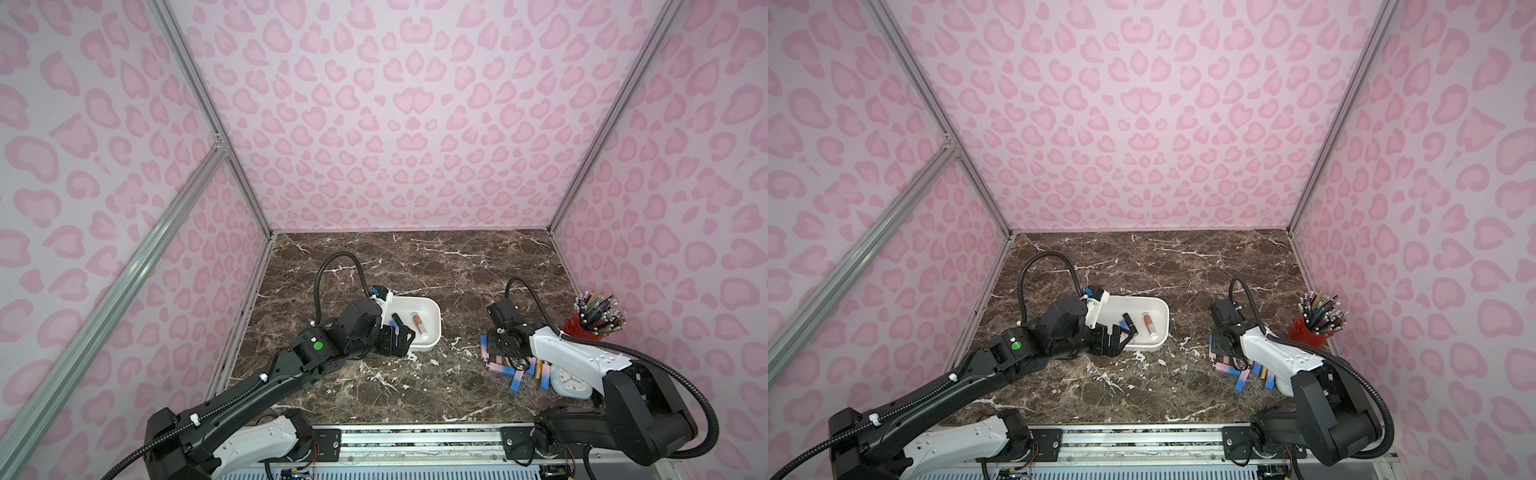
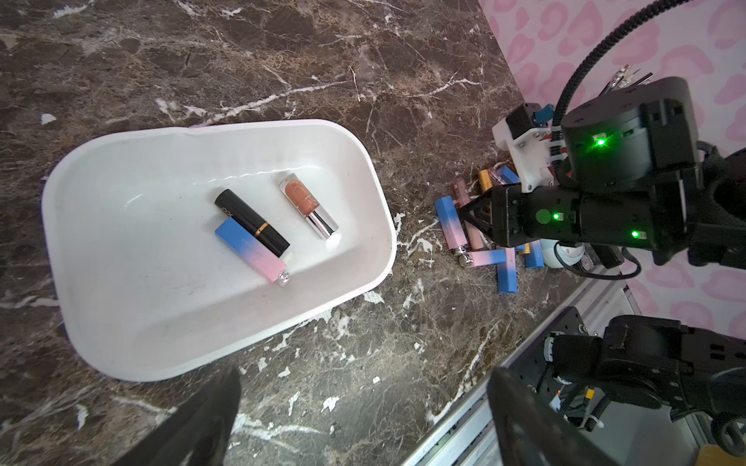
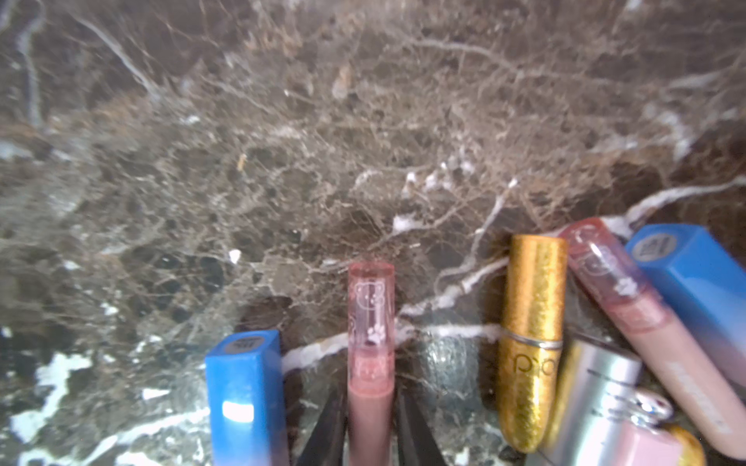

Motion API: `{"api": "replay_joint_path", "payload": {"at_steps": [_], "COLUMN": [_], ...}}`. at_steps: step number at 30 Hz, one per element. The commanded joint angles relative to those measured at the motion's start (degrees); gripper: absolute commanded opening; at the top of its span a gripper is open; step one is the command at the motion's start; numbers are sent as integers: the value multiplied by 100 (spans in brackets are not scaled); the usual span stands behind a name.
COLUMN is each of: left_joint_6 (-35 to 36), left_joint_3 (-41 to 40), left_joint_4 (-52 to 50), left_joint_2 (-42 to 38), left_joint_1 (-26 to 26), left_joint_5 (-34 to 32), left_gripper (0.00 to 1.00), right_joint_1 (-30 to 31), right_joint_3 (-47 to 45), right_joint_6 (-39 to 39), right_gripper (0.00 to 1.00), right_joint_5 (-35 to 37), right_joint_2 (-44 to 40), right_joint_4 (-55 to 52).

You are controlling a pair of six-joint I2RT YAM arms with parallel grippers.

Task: Put the lipstick into the storage box
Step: Pick up the lipstick at the center of the board.

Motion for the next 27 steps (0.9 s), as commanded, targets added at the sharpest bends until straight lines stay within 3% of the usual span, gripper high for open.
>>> {"api": "replay_joint_path", "payload": {"at_steps": [1,15,27], "left_joint_6": [-37,-63,-21], "left_joint_3": [-29,-92,-99], "left_joint_4": [5,-30,-142], "left_joint_2": [-66,-157,-349], "left_joint_1": [7,6,14], "left_joint_5": [-59,-128,-309], "left_gripper": [98,98,98], "right_joint_1": [8,84,671], "right_joint_3": [-59,80,1116], "right_joint_6": [95,183,250], "right_gripper": [27,19,19], "right_joint_5": [20,20,351], "right_joint_2": [93,160,106], "right_joint_4": [198,111,-493]}}
